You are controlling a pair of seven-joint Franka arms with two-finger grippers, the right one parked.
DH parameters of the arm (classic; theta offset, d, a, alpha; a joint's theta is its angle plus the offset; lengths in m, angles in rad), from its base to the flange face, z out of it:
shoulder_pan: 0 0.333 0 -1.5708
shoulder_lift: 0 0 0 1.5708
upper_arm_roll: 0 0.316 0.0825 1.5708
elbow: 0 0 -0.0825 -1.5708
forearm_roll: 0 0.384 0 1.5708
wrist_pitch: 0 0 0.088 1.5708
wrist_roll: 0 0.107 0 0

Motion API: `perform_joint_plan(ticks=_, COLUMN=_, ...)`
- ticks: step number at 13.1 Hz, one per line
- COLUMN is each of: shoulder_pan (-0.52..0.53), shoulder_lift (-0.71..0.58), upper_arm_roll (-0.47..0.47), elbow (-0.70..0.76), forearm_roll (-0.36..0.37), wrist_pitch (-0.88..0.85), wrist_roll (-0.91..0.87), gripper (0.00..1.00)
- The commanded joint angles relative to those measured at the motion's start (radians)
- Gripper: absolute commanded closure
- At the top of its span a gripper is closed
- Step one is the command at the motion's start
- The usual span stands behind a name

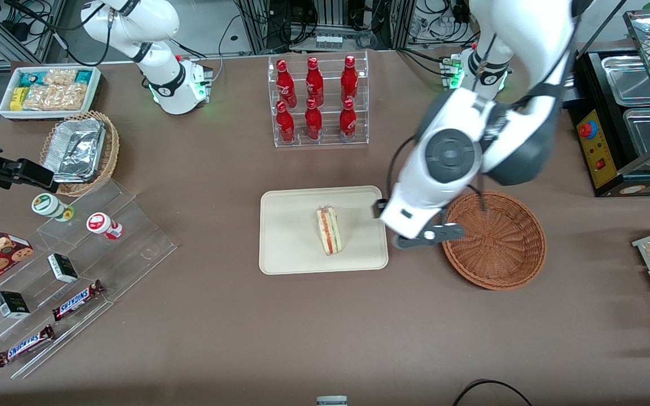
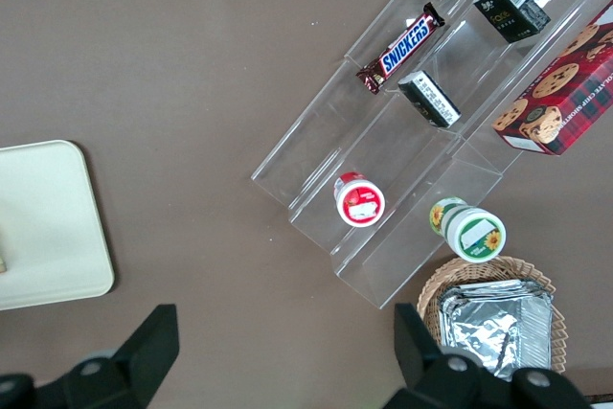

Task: Place sandwich from basket to tray

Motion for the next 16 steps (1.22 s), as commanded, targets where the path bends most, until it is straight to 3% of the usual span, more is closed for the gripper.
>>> perform_joint_plan(ticks=1, shoulder_pan=0.082, shoulder_lift=-0.121, upper_arm_roll=-0.005, elbow=-0.114, forearm_roll=-0.016, wrist_pitch=-0.045, wrist_roll=0.143, gripper=0.0)
perform_joint_plan(ticks=6, shoulder_pan=0.24, shoulder_lift=-0.282, upper_arm_roll=-0.005, elbow=-0.238, forearm_roll=-0.014, wrist_pitch=-0.108, wrist_roll=0.436, gripper=0.0)
perform_joint_plan(ticks=12, shoulder_pan=0.416, shoulder_lift=-0.402, upper_arm_roll=-0.008, elbow=-0.25, forearm_roll=0.004, wrist_pitch=-0.191, wrist_roll=0.663, gripper=0.0)
perform_joint_plan(ticks=16, shoulder_pan=0.424, shoulder_lift=-0.477, upper_arm_roll=-0.002, elbow=-0.252, forearm_roll=0.079, wrist_pitch=-0.219, wrist_roll=0.67, gripper=0.0)
